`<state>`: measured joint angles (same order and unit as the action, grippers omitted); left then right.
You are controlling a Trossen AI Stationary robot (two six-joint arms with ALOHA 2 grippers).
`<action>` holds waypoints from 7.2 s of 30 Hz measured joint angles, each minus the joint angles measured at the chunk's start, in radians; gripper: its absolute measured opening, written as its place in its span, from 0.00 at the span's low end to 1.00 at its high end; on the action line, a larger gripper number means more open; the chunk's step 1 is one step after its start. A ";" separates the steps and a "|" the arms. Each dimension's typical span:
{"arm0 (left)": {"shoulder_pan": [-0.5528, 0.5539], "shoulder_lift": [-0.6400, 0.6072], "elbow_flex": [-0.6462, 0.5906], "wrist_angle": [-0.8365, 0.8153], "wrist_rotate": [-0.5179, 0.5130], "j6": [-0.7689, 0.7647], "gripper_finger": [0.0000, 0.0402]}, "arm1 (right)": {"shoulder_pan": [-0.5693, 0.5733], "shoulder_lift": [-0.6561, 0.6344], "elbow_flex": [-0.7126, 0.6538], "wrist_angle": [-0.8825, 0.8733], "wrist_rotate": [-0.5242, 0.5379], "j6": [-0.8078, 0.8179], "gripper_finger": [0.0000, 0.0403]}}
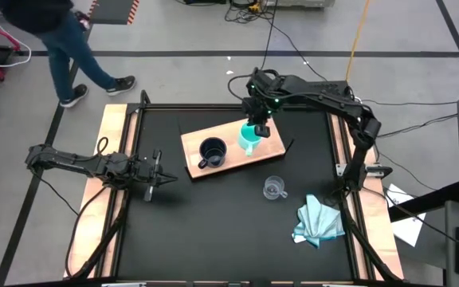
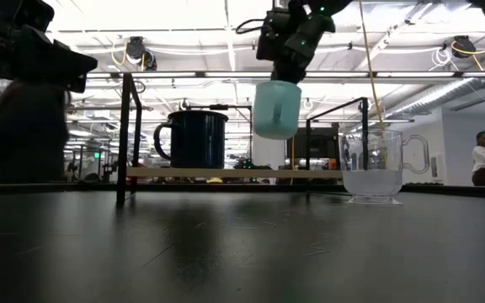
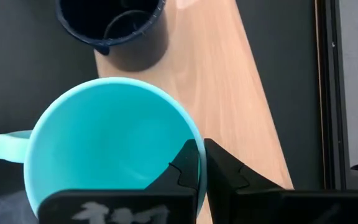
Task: Stack small to large cups/mugs on shelf
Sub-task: Put the light blue cup on the shelf, then put the transparent cup on the shelf
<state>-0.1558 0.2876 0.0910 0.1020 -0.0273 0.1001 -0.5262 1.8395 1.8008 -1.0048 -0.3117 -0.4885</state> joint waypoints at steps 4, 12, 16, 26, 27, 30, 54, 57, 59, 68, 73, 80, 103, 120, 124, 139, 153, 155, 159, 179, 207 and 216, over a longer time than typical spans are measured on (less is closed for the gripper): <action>0.000 0.000 0.000 -0.004 0.000 0.000 0.06 | 0.000 0.037 0.032 0.003 0.002 -0.004 0.00; 0.000 0.000 0.000 -0.004 -0.001 0.002 0.06 | 0.007 0.072 0.040 0.004 0.002 -0.025 0.00; 0.000 0.000 0.000 -0.004 -0.001 0.002 0.06 | 0.011 0.071 0.040 0.013 0.003 -0.024 0.00; 0.000 0.000 0.000 -0.004 -0.001 0.001 0.06 | 0.061 0.071 0.040 0.047 0.004 -0.021 0.00; 0.000 0.000 0.000 -0.004 -0.001 0.001 0.06 | 0.064 0.071 0.040 0.042 0.003 -0.022 0.00; 0.000 0.000 0.000 -0.004 -0.001 0.000 0.06 | 0.069 0.071 0.039 0.017 0.003 -0.022 0.00; 0.000 0.000 0.000 -0.011 0.000 0.007 0.06 | 0.097 0.139 0.032 0.077 0.018 -0.006 0.00; 0.000 0.000 0.000 -0.011 0.000 0.007 0.06 | 0.103 0.144 0.023 0.087 0.020 -0.006 0.00; 0.000 0.000 0.000 -0.011 0.000 0.008 0.06 | 0.103 0.144 0.023 0.087 0.020 -0.002 0.00; 0.000 0.000 0.000 -0.016 0.001 0.010 0.06 | 0.099 0.146 0.016 0.095 0.022 0.015 0.00; 0.000 0.000 0.000 -0.017 0.001 0.010 0.06 | 0.094 0.157 0.016 0.090 0.028 0.026 0.00; 0.000 0.000 0.000 -0.018 0.001 0.014 0.06 | 0.094 0.183 0.019 0.087 0.019 0.025 0.00; 0.000 0.000 0.000 -0.027 0.000 0.026 0.06 | 0.090 0.181 0.019 0.073 0.099 0.016 0.00; 0.000 0.000 0.000 -0.033 0.000 0.026 0.06 | 0.089 0.186 0.016 0.044 0.078 0.029 0.10; 0.000 0.000 0.000 -0.032 0.000 0.026 0.06 | 0.090 0.187 0.016 0.042 0.078 0.029 0.15; 0.000 0.000 0.000 -0.032 0.000 0.024 0.06 | 0.127 0.183 0.050 0.050 0.079 0.034 0.16; 0.000 0.000 0.000 -0.032 0.000 0.009 0.06 | 0.129 0.181 0.051 0.042 0.080 0.032 0.17; 0.000 0.000 0.000 -0.032 0.000 0.009 0.06 | 0.129 0.181 0.051 0.042 0.080 0.032 0.17; 0.000 0.000 0.000 -0.032 0.000 0.008 0.06 | 0.127 0.161 0.052 0.044 0.080 0.025 0.17; 0.000 0.000 0.000 -0.029 0.000 0.007 0.06 | 0.162 -0.133 0.015 -0.029 0.072 0.055 0.01; 0.000 0.000 0.000 -0.024 -0.001 0.000 0.06 | 0.208 -0.852 -1.069 0.701 -0.136 0.242 0.00; 0.000 0.000 0.000 -0.024 -0.001 0.000 0.06 | 0.275 -0.903 -1.231 0.824 -0.135 0.282 0.00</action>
<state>-0.1562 0.2874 0.0910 0.0780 -0.0280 0.0998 -0.2515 0.9361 0.5698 -0.1807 -0.4468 -0.2066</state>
